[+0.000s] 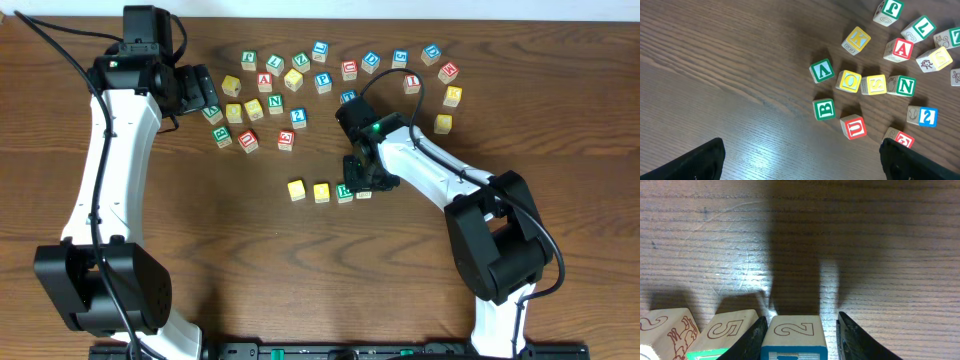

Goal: Spell out CORL
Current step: 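Lower the L block onto the table and open the right gripper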

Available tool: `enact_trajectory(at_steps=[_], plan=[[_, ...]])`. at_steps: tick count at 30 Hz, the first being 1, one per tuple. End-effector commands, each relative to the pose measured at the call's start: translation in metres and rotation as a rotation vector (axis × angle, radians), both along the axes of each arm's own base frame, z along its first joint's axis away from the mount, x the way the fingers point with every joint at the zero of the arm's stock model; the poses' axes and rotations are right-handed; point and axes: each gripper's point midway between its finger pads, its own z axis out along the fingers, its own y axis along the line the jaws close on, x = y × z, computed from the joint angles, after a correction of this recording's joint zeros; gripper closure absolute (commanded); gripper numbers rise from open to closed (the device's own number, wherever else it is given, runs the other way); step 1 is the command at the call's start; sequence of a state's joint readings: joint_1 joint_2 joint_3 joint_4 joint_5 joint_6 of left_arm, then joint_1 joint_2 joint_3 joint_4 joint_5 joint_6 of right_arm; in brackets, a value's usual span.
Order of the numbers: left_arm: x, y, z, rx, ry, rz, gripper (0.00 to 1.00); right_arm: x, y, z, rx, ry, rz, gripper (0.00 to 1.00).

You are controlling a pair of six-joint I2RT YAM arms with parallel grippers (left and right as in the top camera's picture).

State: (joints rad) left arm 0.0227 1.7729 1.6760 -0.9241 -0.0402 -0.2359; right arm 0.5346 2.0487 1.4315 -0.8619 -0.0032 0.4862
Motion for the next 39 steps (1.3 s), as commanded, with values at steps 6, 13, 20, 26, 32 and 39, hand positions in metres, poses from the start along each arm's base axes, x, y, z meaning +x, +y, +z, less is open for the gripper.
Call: enact_trajectory(at_steps=[6,13,20,26,32,39], plan=[[-0.0020,0.0039,-0.0083,0.005,0.025,0.021,0.03,0.0000,-0.0014,-0.0010,-0.010,-0.004,-0.006,0.60],[-0.0020,0.0039,-0.0083,0.005,0.026,0.021,0.03,-0.0003,-0.0008,-0.0010,-0.007,-0.002,-0.006,0.62],[-0.0020,0.0039,-0.0083,0.005,0.026,0.021,0.03,-0.0002,-0.0009,-0.0010,-0.007,-0.002,-0.006,0.65],[-0.0020,0.0039,-0.0083,0.005,0.026,0.021,0.02,-0.0002,-0.0009,-0.0010,-0.007,-0.002,-0.006,0.65],[-0.0020,0.0039,-0.0083,0.005,0.026,0.021,0.03,0.0001,-0.0006,-0.0009,-0.006,-0.004,-0.006,0.71],[-0.0021,0.0039,-0.0084,0.005,0.026,0.022,0.02,-0.0001,-0.0006,-0.0009,-0.006,-0.003,-0.006,0.48]])
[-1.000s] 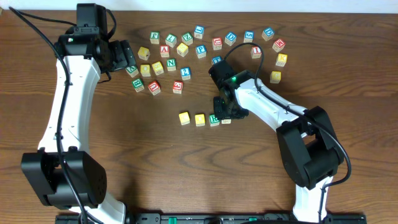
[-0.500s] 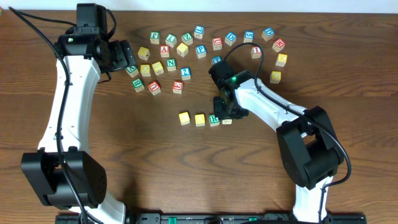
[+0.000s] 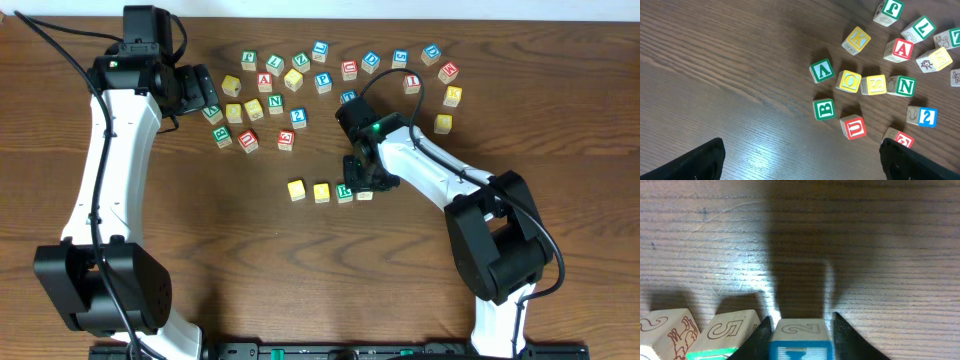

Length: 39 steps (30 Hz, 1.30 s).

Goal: Spell out CORL
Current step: 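Lower the L block onto the table and open the right gripper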

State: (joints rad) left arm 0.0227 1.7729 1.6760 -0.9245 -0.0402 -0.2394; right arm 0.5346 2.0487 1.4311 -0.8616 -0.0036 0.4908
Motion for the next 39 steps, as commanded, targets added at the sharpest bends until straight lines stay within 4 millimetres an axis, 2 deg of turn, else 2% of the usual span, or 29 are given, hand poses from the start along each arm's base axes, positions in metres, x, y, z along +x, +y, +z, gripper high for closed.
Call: enact_trajectory(at_steps=[1,2,3,5,6,7,9,10,11,13,22,28,31,32,36,39], plan=[[-0.002,0.004,-0.008,0.007,0.026,0.018,0.03,0.000,-0.001,-0.001,-0.006,-0.004,-0.001,0.35],[-0.002,0.004,-0.008,0.007,0.026,0.018,0.03,0.000,-0.001,-0.001,-0.007,-0.003,-0.001,0.28],[-0.002,0.004,-0.008,0.007,0.027,0.018,0.03,0.000,-0.001,-0.001,-0.006,-0.004,-0.001,0.27],[-0.002,0.004,-0.008,0.007,0.027,0.018,0.02,0.000,0.000,-0.001,-0.003,-0.003,-0.001,0.30],[-0.002,0.004,-0.008,0.007,0.027,0.018,0.03,0.000,0.000,-0.001,-0.002,-0.004,-0.001,0.39],[-0.002,0.004,-0.008,0.007,0.027,0.018,0.03,0.001,0.000,-0.001,-0.001,-0.005,-0.002,0.66],[-0.002,0.004,-0.009,0.007,0.028,0.018,0.03,0.001,0.000,-0.001,-0.001,-0.005,-0.002,0.86],[-0.003,0.004,-0.009,0.007,0.029,0.018,0.03,0.001,0.000,-0.001,-0.001,-0.005,-0.002,0.78],[-0.003,0.004,-0.009,0.006,0.029,0.018,0.03,0.001,0.000,-0.001,-0.001,-0.005,-0.002,0.62],[-0.003,0.004,-0.009,0.007,0.029,0.018,0.03,0.002,-0.001,0.000,-0.001,-0.005,-0.006,0.56],[-0.003,0.004,-0.009,0.006,0.029,0.018,0.03,0.005,-0.003,0.001,0.008,-0.006,-0.011,0.56],[-0.002,0.004,-0.006,0.007,0.021,0.017,0.04,0.021,0.005,0.018,0.033,-0.054,0.027,0.55],[-0.004,0.004,0.006,0.008,-0.008,0.017,0.04,0.028,0.009,0.032,0.044,-0.078,0.039,0.55],[-0.006,0.004,0.016,0.008,-0.034,0.018,0.04,0.031,0.010,0.039,0.050,-0.091,0.045,0.55],[-0.015,0.003,0.043,0.009,-0.096,0.018,0.04,0.035,0.013,0.053,0.064,-0.118,0.059,0.55],[-0.025,0.002,0.055,0.009,-0.110,0.014,0.04,0.037,0.017,0.059,0.081,-0.129,0.075,0.55]])
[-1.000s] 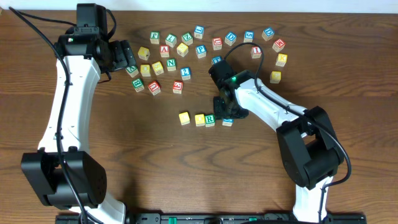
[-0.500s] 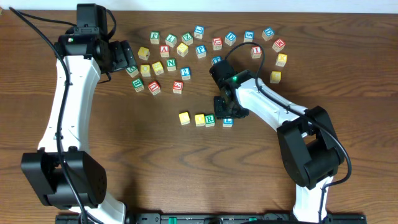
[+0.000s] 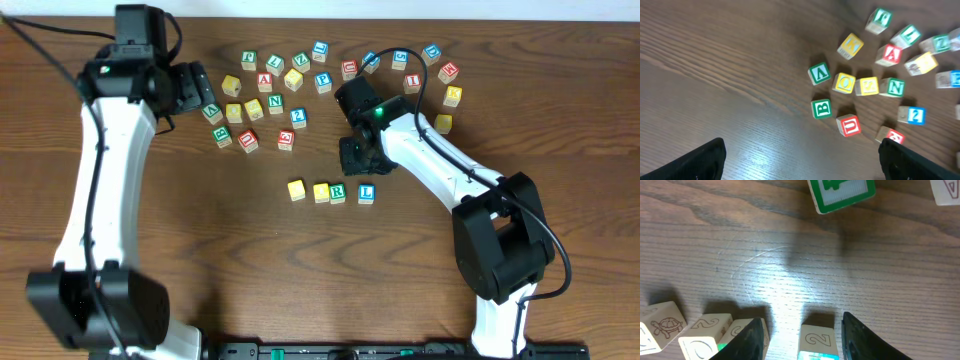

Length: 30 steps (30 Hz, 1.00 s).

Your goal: Spell out CORL

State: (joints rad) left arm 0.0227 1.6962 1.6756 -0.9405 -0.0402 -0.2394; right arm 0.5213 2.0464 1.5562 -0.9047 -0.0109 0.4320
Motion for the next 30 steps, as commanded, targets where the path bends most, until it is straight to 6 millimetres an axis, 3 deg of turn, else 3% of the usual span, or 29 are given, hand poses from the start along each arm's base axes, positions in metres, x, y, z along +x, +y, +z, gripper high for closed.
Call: enact_trajectory(at_steps=[1,4,9,15,18,30], plan=[[-0.017,0.001,0.027,0.007,-0.047,0.012,0.04,0.009,0.007,0.027,0.046,-0.055,0.040,0.55],[-0.030,-0.010,0.024,0.000,0.000,-0.017,0.04,0.005,0.011,0.027,0.068,-0.038,0.050,0.56],[-0.044,-0.032,0.015,-0.002,0.072,-0.074,0.09,0.000,0.001,0.034,0.074,0.008,0.029,0.58],[-0.053,-0.043,0.011,-0.007,0.107,-0.091,0.09,-0.011,-0.035,0.066,0.044,0.063,-0.039,0.60],[-0.053,-0.043,0.011,-0.007,0.109,-0.091,0.09,-0.018,-0.053,0.067,0.017,0.103,-0.071,0.59],[-0.045,-0.044,-0.002,-0.010,0.132,-0.090,0.09,-0.056,-0.072,0.008,-0.036,0.252,-0.100,0.61]])
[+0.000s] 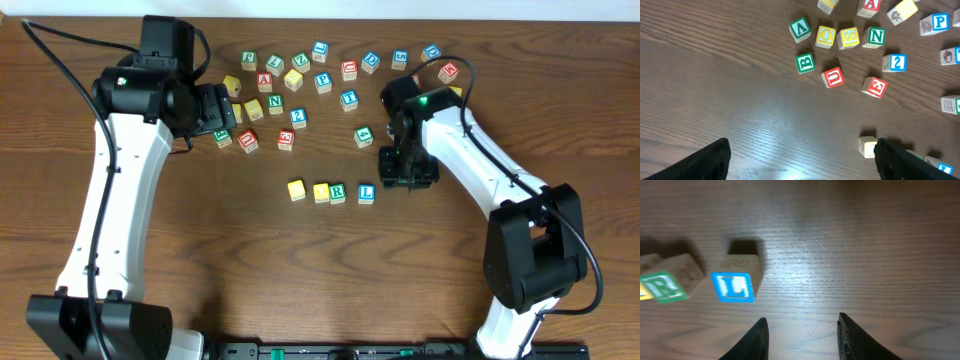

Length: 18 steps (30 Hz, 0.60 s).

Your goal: Spell out CORL

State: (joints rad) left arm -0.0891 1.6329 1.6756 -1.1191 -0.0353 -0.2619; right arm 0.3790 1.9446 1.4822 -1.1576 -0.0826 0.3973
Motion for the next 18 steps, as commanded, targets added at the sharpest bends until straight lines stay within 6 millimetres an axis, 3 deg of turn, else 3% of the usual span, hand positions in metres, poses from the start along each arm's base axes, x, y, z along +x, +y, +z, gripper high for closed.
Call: enact_trajectory(at_steps=[1,7,18], plan=[[0.002,-0.001,-0.006,0.002,0.012,0.004,0.09,-0.009,0.002,-0.012,0.010,0.029,0.005,0.62],[0.007,-0.001,-0.004,-0.001,-0.010,0.004,0.09,-0.024,0.002,-0.027,0.010,0.067,0.014,0.63],[0.007,-0.001,-0.004,-0.001,-0.011,0.004,0.09,-0.042,0.018,-0.036,0.020,0.096,0.045,0.63]])
